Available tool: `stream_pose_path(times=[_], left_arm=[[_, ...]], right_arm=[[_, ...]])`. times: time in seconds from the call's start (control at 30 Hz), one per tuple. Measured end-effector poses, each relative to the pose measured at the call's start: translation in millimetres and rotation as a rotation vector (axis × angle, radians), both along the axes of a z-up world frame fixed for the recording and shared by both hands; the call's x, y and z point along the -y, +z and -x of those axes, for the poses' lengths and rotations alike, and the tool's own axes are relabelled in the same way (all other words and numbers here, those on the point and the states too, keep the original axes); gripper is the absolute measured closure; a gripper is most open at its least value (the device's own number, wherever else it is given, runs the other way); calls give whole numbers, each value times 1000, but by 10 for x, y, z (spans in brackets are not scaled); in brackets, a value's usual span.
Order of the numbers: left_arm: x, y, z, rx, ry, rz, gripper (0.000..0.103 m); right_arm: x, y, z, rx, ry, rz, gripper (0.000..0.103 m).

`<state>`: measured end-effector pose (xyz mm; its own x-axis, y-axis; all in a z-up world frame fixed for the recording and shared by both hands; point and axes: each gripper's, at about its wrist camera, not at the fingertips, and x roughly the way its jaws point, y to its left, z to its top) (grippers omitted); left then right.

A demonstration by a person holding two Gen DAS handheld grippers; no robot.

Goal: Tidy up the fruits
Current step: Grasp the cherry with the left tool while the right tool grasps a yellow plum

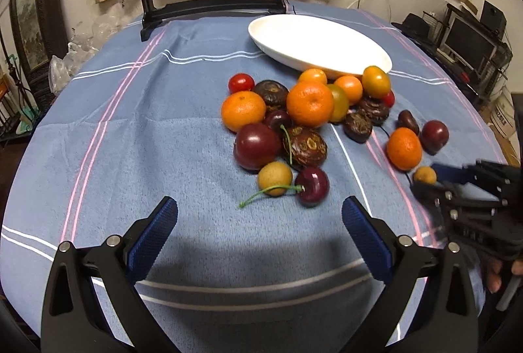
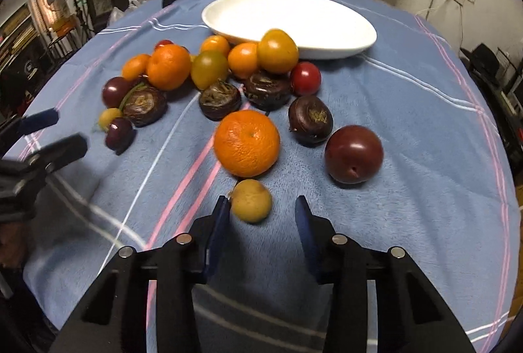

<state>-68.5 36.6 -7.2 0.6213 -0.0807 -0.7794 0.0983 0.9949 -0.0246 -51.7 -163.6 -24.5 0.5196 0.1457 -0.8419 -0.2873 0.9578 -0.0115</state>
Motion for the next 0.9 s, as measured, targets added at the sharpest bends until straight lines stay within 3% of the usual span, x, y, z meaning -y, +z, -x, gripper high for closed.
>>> stream_pose_path(times=[0.1, 0.23, 0.3, 0.37, 0.63, 0.77, 0.9], left_arm=[[13, -46, -28, -24, -4, -2, 5], [33, -99, -94, -52, -2, 17, 6], [57, -130, -129, -69, -11, 22, 21], [82, -168, -170, -98, -22, 24, 28], [187, -198, -168, -121, -40, 10, 31], [193, -201, -132, -168, -50, 26, 48], [253, -175, -111, -174, -82, 52, 50]], right_arm=[[-22, 3, -13, 8, 1, -6, 79], [71, 4, 26, 6, -14, -44, 79], [144, 3, 26, 3, -21, -59, 79], [213, 8, 52, 1, -28, -73, 79], [302, 30, 138, 11, -21, -93, 79], [317, 50, 158, 20, -16, -103, 79], [327, 54, 188, 23, -10, -111, 79]])
